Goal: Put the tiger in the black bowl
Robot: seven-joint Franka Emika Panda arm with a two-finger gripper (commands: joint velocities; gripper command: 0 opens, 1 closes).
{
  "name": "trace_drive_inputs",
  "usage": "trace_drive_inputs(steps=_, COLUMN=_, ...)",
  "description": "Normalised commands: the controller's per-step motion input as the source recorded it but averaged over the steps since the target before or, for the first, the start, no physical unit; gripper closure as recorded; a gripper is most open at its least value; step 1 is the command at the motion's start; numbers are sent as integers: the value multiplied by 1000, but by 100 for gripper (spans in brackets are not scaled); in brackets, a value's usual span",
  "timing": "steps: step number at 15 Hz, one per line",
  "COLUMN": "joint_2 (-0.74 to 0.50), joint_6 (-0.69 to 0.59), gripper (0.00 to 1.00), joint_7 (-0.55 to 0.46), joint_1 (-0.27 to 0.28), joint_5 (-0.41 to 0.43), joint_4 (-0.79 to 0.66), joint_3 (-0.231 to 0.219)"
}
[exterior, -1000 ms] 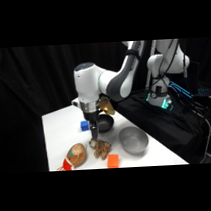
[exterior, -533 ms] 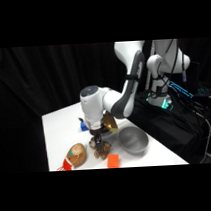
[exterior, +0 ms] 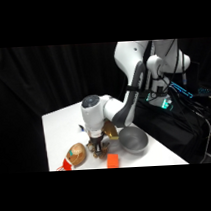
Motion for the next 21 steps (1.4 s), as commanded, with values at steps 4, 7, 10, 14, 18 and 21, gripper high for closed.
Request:
trace_drive_inputs(steps=4, joint_2=-3, joint_6=-20, gripper=97, joint_7=35, joint_1=97, joint_5=39, joint_4=78, joint_3=-120)
trace_drive_inputs(steps=7, joint_2=-303, joint_6=-194, gripper=94, joint_7=-11, joint_1=134, joint_5=-48, joint_4=-118, joint_3=-124)
trace_drive_inputs(steps=10, joint_2=-569, joint_6=-282, gripper=94, joint_7=-37, joint_1=114, joint_5=-118, joint_4=-300, joint_3=-97)
trace_drive_inputs(steps=14, joint_2=-656, joint_6=-338, gripper=94, joint_7=-62, joint_1=23, joint_5=-192, joint_4=-345, joint_3=-43)
trace_drive_inputs(steps=18, joint_2=-569, joint_6=-230, gripper=95, joint_7=-94, joint_1=-129, joint_5=-196, joint_4=-344, joint_3=31)
trace_drive_inputs(steps=21, joint_2=-466, joint_6=-69, gripper=95, joint_7=-153, joint_1=-244, joint_5=-121, joint_4=-358, joint_3=62)
